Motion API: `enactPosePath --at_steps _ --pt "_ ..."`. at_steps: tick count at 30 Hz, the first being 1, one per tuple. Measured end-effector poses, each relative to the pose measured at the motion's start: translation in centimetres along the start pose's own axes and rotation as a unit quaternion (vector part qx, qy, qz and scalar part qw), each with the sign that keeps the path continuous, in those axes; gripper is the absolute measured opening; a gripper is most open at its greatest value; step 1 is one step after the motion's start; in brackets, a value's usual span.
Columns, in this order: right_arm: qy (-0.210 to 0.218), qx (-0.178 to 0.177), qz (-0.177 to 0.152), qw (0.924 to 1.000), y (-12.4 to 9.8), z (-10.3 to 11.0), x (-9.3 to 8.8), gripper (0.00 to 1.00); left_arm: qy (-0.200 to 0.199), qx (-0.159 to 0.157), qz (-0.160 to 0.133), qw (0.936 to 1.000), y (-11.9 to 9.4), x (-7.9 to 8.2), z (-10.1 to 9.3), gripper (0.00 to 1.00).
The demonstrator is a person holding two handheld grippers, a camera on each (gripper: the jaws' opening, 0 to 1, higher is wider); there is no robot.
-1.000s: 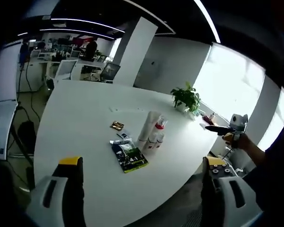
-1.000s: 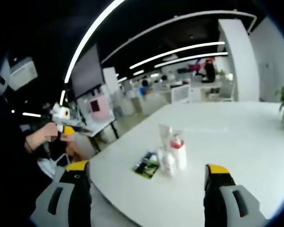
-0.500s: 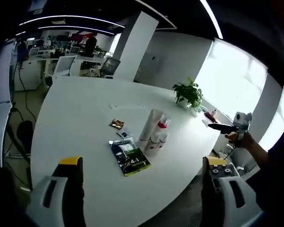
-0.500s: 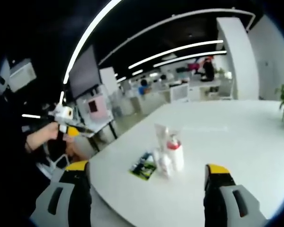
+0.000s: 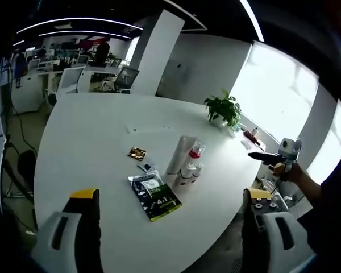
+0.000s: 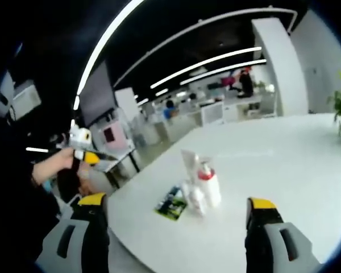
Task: Arrange the skincare products in the storage area until every visible bottle or jar stands upright without overlapping.
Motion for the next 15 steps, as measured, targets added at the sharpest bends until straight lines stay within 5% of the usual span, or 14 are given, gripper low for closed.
enactPosePath --at_steps 15 --pt "0.012 -0.017 0.010 0.9997 1.7 -1.4 -0.2 0.99 -0.004 -0.008 0.010 0.9999 3.5 1.7 2.4 0.99"
Point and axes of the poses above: the point that each gripper's makers call its tool centre point, and the gripper's own axes: y roughly forward along the fingers, z roughly to its left, x roughly out of its top, the point moved 2 cm from there along -y, roughly backward along the fingers, and after that the axes turned 2 degrees about -y, right-handed, at the moved point
